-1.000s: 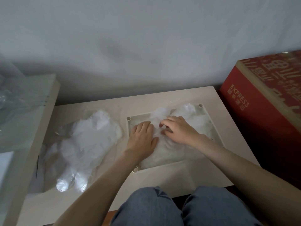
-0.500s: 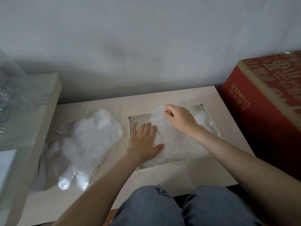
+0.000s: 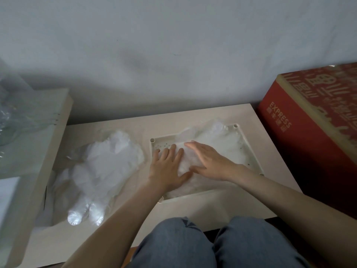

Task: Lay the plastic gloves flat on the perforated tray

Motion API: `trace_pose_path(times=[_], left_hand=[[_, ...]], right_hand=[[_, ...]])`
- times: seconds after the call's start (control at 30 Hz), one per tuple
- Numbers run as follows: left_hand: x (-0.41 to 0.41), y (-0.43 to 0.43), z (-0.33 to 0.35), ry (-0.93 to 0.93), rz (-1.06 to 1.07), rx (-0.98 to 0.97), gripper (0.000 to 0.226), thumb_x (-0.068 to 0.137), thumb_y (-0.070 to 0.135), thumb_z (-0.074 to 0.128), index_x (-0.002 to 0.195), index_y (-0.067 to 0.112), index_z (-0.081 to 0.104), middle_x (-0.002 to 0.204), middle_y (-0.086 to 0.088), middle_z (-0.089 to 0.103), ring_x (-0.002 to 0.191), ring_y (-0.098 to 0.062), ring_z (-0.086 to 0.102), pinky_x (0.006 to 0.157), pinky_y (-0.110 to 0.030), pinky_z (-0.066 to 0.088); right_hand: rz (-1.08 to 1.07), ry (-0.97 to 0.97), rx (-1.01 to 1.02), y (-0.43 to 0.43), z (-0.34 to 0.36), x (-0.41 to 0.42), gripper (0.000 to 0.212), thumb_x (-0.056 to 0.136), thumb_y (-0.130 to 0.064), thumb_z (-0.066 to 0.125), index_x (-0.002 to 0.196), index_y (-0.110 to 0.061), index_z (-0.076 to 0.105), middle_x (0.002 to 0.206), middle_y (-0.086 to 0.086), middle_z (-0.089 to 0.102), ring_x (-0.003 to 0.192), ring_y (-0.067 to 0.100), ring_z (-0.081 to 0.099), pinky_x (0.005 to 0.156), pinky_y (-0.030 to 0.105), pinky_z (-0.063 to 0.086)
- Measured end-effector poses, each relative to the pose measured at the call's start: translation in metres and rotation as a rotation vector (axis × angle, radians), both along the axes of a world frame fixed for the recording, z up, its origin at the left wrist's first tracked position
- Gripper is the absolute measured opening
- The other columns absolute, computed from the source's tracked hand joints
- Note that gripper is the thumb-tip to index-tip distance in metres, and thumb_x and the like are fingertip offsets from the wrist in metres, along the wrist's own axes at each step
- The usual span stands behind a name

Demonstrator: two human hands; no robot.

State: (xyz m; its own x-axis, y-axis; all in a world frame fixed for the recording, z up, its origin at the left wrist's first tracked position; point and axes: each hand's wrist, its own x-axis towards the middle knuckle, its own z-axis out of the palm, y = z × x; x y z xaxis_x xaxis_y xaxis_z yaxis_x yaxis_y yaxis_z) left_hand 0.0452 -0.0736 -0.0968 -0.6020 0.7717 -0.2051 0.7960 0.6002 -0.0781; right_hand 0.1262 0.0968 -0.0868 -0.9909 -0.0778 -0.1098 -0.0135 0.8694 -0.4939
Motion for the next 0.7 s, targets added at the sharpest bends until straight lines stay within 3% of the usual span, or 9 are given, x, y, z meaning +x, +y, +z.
trace_pose_path(times=[0.07,0.17,0.3,0.4,0.5,0.57,0.7], left_hand=[[-0.001,-0.002,-0.001,-0.008,0.007,0.001,0.084,0.089,0.073,0.017,0.154,0.021,0.0,0.161,-0.006,0.002,0.145,-0.025,0.011,0.116,-0.049,0.002],[-0.002,-0.002,-0.002,-0.011,0.005,-0.017,0.084,0.088,0.074,0.015,0.153,0.023,-0.001,0.161,-0.005,0.001,0.146,-0.024,0.01,0.116,-0.049,0.001],[-0.005,-0.003,-0.001,-0.007,-0.002,-0.042,0.096,0.072,0.077,-0.008,0.153,0.025,-0.001,0.161,-0.003,0.003,0.145,-0.024,0.012,0.115,-0.049,0.001],[-0.005,-0.003,0.001,-0.001,-0.003,-0.044,0.099,0.069,0.076,-0.009,0.153,0.024,0.001,0.16,-0.004,0.005,0.144,-0.024,0.014,0.115,-0.049,0.003],[-0.004,-0.005,0.004,-0.021,0.011,-0.062,0.106,0.061,0.074,-0.016,0.153,0.023,0.001,0.16,-0.005,0.004,0.145,-0.025,0.013,0.115,-0.049,0.003],[-0.006,-0.008,0.004,-0.039,0.032,-0.077,0.102,0.066,0.076,-0.013,0.153,0.023,-0.001,0.161,-0.005,0.002,0.146,-0.026,0.011,0.116,-0.05,0.003],[-0.006,-0.011,0.007,-0.022,0.04,-0.067,0.086,0.085,0.076,0.007,0.153,0.024,0.002,0.161,-0.005,0.0,0.146,-0.027,0.009,0.116,-0.05,0.003]], right_hand=[[0.046,-0.08,0.238,0.005,-0.009,0.007,0.067,0.1,-0.049,0.032,0.153,-0.023,0.0,0.161,-0.004,-0.005,0.147,0.01,-0.012,0.117,0.027,-0.007],[0.003,-0.198,0.377,0.018,-0.014,0.022,0.062,0.102,-0.049,0.018,0.152,-0.028,-0.013,0.159,-0.006,-0.019,0.144,0.012,-0.022,0.118,0.033,-0.012],[-0.117,-0.292,0.43,0.039,-0.01,0.039,0.061,0.102,-0.05,0.012,0.151,-0.027,-0.016,0.159,-0.003,-0.02,0.145,0.013,-0.021,0.118,0.035,-0.012],[-0.23,-0.325,0.505,0.051,-0.01,0.047,0.063,0.1,-0.052,0.01,0.153,-0.022,-0.01,0.16,-0.001,-0.014,0.147,0.015,-0.016,0.118,0.039,-0.011],[-0.318,-0.319,0.63,0.058,-0.007,0.054,0.078,0.089,-0.06,-0.008,0.153,-0.017,-0.005,0.161,0.001,-0.009,0.148,0.018,-0.012,0.115,0.043,-0.017],[-0.353,-0.316,0.667,0.061,-0.002,0.058,0.071,0.095,-0.054,0.0,0.153,-0.013,-0.004,0.161,0.003,-0.006,0.148,0.019,-0.012,0.113,0.046,-0.018],[-0.473,-0.242,0.615,0.065,0.012,0.06,0.058,0.1,-0.021,0.027,0.153,-0.012,0.006,0.161,0.003,0.005,0.148,0.021,-0.001,0.115,0.049,-0.01]])
